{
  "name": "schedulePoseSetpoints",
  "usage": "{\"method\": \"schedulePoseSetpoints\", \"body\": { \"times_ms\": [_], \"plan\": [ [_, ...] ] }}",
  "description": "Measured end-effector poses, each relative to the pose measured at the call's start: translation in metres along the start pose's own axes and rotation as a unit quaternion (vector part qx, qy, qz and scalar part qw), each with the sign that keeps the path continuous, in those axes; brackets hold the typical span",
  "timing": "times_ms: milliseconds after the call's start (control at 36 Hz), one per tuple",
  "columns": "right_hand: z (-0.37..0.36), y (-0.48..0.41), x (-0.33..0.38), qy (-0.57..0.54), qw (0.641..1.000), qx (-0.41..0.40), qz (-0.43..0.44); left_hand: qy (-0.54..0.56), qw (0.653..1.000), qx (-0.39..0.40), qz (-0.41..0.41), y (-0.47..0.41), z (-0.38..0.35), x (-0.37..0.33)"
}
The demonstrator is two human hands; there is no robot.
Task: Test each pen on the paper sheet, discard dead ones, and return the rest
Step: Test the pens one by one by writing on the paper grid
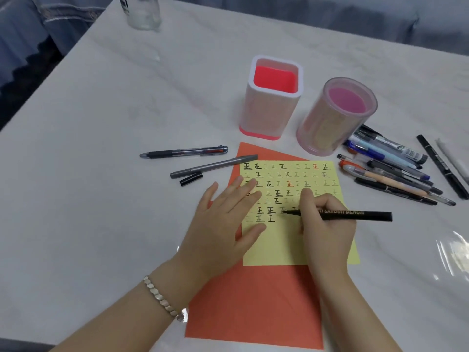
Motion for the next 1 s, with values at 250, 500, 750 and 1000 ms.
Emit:
{"method": "schedulePoseSetpoints", "body": {
  "times_ms": [250,500,750,1000],
  "plan": [
    [0.013,-0.001,0.001,0.007,0.999,0.053,-0.006,-0.087,0.969,-0.17,0.156,0.005,0.058,0.032],
    [0.019,0.003,-0.002,0.013,0.996,0.087,-0.013,-0.117,0.974,-0.066,0.184,-0.002,0.062,0.043],
    [0.027,0.006,0.015,-0.11,0.985,0.126,-0.041,0.184,0.966,-0.055,0.175,-0.009,0.037,-0.013],
    [0.046,0.003,0.028,-0.173,0.979,0.108,-0.027,0.282,0.946,-0.038,0.158,-0.017,0.03,-0.054]
  ]
}}
Point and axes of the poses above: each hand's wrist, its own y-axis away from the middle knuckle, its own z-axis out of the back of the hand, x = y × z, the point moved 7 cm from there along -y, towards the middle knuckle, and after that the axes turned 13 degrees about y, right-handed, at the moved point
